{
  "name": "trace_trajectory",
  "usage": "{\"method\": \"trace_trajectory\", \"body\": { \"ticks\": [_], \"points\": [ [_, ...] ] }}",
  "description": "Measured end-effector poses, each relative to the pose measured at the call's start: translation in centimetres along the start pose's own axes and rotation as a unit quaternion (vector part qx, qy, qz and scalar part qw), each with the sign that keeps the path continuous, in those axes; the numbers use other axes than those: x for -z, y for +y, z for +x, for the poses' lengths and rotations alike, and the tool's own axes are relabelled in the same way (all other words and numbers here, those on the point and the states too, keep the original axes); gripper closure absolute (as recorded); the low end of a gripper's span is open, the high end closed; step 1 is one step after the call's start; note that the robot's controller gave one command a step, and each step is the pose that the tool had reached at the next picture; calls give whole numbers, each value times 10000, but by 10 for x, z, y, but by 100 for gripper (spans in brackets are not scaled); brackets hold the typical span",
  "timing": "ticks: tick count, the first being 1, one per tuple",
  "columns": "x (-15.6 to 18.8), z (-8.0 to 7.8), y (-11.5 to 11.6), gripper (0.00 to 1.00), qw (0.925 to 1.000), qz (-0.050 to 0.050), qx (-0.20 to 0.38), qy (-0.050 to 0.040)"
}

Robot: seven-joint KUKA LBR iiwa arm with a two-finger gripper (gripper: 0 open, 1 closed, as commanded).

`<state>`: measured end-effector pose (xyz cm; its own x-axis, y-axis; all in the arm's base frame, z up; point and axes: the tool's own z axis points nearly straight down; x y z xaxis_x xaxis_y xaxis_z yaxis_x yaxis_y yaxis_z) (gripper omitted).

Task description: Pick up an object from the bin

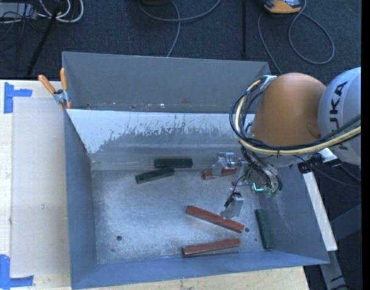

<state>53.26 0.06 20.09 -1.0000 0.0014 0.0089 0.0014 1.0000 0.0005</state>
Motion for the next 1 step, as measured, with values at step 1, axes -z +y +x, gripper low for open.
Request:
{"method": "trace_trajectory", "body": {
  "ticks": [1],
  "points": [
    [-135,28,-56,0,9999,-4,-145,-2]
  ]
}}
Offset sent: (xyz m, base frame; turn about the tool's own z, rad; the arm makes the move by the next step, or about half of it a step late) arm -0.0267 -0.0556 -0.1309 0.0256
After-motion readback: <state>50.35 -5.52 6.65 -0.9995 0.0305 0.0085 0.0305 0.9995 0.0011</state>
